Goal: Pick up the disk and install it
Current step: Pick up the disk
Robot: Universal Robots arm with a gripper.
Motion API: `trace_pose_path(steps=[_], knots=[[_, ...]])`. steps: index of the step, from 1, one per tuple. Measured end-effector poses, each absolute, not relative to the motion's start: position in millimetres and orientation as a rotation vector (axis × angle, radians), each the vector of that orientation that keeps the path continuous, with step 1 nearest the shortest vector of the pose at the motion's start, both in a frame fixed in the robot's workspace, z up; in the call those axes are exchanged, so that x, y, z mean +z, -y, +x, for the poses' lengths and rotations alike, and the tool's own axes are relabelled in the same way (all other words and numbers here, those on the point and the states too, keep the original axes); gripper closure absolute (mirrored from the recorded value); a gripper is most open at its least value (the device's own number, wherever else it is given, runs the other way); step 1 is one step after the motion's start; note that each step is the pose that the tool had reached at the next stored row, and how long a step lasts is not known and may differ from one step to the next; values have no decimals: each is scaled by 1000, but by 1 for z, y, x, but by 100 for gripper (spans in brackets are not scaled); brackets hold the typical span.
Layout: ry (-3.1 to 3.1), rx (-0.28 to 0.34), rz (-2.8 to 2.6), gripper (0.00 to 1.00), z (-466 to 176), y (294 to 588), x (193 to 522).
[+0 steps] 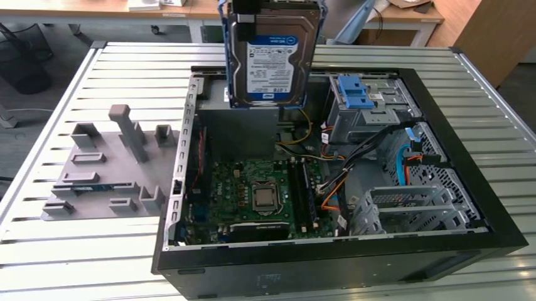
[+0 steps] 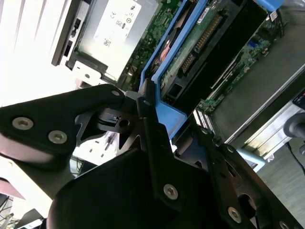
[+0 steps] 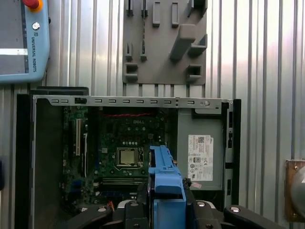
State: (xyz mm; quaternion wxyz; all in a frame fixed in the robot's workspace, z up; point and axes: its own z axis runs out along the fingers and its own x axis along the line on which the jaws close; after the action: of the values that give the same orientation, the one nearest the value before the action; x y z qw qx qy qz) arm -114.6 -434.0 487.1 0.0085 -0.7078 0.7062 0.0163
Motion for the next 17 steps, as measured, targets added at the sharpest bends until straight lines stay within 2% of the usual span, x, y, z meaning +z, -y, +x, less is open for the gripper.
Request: trace_pose_path(steps=[8,17], knots=[[-2207,51,-2212,64,-81,434,485],[-2207,51,-2211,64,-75,441,483]])
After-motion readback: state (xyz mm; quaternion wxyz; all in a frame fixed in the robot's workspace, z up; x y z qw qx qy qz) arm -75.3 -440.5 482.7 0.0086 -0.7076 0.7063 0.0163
